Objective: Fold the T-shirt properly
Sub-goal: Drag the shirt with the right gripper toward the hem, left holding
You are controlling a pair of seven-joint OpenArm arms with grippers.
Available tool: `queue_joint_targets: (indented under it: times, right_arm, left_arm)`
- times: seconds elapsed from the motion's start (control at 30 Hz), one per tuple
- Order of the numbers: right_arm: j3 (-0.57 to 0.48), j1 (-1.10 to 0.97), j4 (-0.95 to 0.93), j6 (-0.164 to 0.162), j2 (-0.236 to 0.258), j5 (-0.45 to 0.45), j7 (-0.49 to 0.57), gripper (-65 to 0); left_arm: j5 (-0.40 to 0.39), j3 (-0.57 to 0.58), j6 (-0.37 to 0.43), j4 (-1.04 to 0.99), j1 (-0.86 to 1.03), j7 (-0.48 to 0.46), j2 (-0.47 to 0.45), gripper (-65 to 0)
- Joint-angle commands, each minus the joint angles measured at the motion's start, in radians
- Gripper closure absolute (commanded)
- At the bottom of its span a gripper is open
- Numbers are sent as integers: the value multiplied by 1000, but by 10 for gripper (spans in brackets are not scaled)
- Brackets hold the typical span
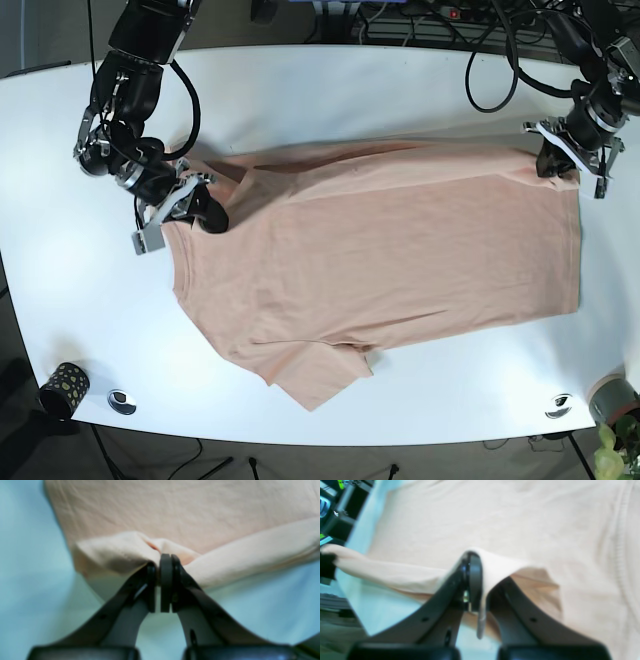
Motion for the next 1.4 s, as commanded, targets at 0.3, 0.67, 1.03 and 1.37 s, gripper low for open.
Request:
queue_joint_targets:
  times: [0.3, 0.67, 1.03, 1.37]
  right_arm:
    - [0, 150, -94, 9, 4, -118, 25, 0]
    - [-3, 247, -238, 9, 3, -189, 51, 0]
    - [-140, 264, -298, 9, 40, -199, 169, -151]
    - [-137, 224, -192, 9, 95, -193, 170, -461]
  left_arm:
    - [-19, -61, 13, -201, -131, -17, -31, 0]
    - [-19, -57, 15, -425, -277, -20, -73, 0]
    - [7, -11, 15, -618, -372, -65, -145, -319]
    - [30, 126, 15, -537, -360, -192, -209, -440]
